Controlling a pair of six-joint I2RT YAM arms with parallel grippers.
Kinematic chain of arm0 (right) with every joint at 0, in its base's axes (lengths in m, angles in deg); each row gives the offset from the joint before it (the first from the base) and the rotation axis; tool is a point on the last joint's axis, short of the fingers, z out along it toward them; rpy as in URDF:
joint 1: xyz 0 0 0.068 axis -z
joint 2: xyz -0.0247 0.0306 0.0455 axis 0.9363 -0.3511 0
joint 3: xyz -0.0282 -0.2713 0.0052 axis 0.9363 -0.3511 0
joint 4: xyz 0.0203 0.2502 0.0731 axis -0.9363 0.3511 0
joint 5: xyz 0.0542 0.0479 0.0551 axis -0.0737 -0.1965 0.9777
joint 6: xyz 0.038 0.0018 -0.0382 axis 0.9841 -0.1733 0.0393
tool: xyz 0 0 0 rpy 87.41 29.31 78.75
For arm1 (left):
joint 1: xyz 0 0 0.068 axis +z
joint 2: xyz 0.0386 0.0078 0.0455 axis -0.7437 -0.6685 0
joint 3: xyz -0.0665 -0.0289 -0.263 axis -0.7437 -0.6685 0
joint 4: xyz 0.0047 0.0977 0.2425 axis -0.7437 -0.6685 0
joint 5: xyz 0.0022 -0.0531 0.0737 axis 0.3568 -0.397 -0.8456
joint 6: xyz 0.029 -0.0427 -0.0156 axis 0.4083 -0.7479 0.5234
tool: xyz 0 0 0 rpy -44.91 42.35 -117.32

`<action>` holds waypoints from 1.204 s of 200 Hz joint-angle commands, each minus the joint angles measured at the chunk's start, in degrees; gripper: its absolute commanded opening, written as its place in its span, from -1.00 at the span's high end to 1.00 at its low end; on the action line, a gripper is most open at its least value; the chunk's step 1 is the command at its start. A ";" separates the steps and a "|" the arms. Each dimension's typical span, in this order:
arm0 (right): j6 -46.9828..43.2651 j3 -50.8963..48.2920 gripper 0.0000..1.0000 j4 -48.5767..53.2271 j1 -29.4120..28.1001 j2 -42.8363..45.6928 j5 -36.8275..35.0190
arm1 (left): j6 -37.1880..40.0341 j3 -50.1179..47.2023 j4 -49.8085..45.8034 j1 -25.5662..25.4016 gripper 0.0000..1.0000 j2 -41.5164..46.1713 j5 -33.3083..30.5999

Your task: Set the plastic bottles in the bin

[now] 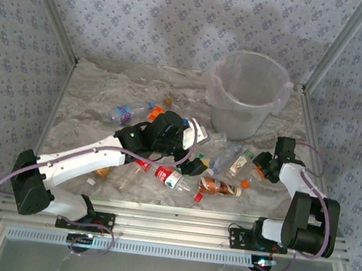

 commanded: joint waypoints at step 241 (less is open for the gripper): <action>-30.12 69.36 -0.09 12.00 -26.69 -12.26 -20.70 | -5.13 -19.90 32.75 5.34 -0.99 25.05 -14.49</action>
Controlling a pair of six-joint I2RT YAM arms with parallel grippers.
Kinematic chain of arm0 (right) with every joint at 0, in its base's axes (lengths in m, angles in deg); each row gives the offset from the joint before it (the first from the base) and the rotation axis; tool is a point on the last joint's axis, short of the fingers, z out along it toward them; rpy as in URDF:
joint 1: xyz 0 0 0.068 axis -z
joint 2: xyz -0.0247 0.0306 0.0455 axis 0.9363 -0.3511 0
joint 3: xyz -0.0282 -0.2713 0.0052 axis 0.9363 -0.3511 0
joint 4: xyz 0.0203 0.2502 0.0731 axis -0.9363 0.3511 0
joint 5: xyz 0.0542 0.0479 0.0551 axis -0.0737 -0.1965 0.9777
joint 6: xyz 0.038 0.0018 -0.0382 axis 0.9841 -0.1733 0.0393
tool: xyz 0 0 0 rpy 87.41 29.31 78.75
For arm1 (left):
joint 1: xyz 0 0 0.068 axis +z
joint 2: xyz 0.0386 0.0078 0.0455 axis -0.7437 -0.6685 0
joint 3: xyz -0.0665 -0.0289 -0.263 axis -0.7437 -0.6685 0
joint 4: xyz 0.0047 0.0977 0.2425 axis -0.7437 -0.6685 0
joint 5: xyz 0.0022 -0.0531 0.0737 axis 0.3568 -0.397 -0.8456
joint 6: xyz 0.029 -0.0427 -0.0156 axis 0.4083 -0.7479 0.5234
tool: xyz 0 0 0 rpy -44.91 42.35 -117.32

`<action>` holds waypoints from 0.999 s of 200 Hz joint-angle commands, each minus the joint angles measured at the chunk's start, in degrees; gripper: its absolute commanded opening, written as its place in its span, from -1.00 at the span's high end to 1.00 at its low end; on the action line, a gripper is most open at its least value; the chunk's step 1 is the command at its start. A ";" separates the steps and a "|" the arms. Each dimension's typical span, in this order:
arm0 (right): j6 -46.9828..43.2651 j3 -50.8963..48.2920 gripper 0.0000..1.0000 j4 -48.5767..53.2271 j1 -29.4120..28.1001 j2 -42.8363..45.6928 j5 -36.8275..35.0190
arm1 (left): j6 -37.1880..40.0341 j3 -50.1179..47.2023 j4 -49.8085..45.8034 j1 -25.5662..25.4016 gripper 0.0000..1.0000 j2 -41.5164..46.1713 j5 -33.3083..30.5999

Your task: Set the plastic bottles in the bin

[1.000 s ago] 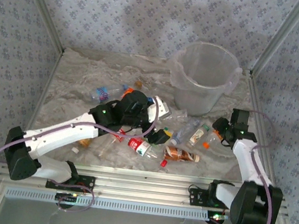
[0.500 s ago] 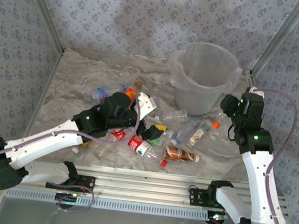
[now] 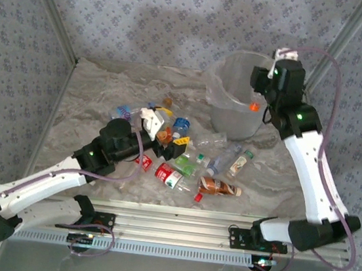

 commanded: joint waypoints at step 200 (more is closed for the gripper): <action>-3.13 30.04 -0.11 22.91 8.25 -38.06 18.88 | 0.14 2.90 -0.25 4.03 -0.99 -4.14 5.28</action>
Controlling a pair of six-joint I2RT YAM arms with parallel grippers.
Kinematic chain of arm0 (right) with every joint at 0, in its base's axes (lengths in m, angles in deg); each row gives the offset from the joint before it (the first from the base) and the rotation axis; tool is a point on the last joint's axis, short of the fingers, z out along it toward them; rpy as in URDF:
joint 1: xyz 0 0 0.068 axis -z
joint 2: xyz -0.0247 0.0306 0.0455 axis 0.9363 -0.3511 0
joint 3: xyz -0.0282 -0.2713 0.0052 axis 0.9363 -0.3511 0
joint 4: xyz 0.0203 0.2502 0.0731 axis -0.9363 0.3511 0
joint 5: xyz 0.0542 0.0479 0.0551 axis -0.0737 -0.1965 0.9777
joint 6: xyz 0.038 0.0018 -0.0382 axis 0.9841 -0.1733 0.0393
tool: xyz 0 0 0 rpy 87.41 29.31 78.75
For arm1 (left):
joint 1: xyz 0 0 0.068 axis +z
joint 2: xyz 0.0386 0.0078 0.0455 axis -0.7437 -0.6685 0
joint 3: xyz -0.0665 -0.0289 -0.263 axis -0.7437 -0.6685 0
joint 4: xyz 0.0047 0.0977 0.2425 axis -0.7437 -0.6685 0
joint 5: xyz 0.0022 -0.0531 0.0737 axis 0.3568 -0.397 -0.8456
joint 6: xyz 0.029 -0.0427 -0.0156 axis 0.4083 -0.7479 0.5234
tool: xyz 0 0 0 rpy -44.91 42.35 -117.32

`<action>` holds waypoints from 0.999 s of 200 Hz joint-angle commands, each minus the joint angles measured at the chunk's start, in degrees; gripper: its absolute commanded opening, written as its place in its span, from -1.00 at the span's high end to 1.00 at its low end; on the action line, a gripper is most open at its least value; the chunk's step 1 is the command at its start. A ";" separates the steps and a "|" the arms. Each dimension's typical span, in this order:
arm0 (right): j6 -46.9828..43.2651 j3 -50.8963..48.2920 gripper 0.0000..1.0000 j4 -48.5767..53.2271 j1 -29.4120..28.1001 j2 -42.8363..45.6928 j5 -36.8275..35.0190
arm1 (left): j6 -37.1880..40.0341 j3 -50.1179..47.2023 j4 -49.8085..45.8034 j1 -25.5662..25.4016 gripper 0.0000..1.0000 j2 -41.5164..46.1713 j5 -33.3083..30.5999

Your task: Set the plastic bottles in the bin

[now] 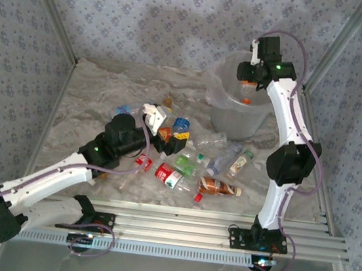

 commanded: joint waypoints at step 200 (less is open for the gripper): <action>4.60 -2.23 -0.72 5.71 1.50 -7.96 4.66 | 4.17 9.12 -12.80 -2.59 -0.99 -3.39 4.79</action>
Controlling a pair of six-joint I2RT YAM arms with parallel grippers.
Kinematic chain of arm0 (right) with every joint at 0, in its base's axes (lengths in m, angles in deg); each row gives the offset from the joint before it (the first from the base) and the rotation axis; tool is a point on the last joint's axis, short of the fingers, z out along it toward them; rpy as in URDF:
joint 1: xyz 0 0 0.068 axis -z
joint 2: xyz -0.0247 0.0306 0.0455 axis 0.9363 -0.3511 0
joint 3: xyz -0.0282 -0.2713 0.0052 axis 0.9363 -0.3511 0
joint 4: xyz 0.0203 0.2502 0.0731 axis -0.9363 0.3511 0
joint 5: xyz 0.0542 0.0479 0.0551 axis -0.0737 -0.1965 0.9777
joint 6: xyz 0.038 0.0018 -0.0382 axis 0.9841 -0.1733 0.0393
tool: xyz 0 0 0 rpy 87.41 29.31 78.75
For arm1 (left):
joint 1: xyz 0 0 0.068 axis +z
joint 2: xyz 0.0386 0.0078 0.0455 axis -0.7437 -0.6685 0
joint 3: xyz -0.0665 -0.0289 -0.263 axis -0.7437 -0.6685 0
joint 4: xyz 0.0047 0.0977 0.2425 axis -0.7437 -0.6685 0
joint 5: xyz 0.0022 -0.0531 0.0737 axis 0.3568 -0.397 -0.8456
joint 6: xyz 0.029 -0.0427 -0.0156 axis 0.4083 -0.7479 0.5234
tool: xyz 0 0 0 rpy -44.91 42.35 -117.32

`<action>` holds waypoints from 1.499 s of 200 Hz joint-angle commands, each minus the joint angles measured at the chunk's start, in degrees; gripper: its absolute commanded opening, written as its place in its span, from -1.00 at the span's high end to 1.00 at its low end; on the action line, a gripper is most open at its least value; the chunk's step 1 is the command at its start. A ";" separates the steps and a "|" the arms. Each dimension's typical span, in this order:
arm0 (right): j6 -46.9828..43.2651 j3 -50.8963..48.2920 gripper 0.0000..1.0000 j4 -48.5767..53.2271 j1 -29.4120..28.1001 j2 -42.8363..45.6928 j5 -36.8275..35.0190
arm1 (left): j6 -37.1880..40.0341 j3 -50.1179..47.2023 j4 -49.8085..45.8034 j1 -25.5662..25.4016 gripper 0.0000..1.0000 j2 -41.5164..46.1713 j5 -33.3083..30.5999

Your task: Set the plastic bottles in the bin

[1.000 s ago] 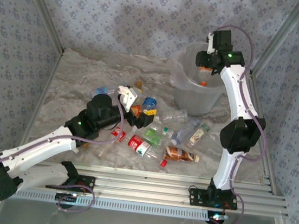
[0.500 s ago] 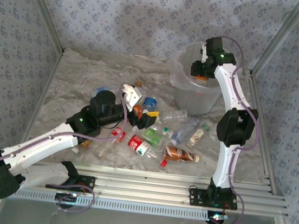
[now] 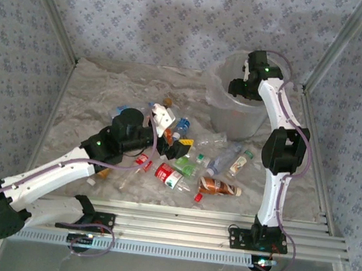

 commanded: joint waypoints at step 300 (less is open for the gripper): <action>22.39 -50.54 -1.00 -1.91 -7.45 61.35 -14.16 | 0.13 22.95 -31.52 -7.94 -0.99 -11.96 -7.77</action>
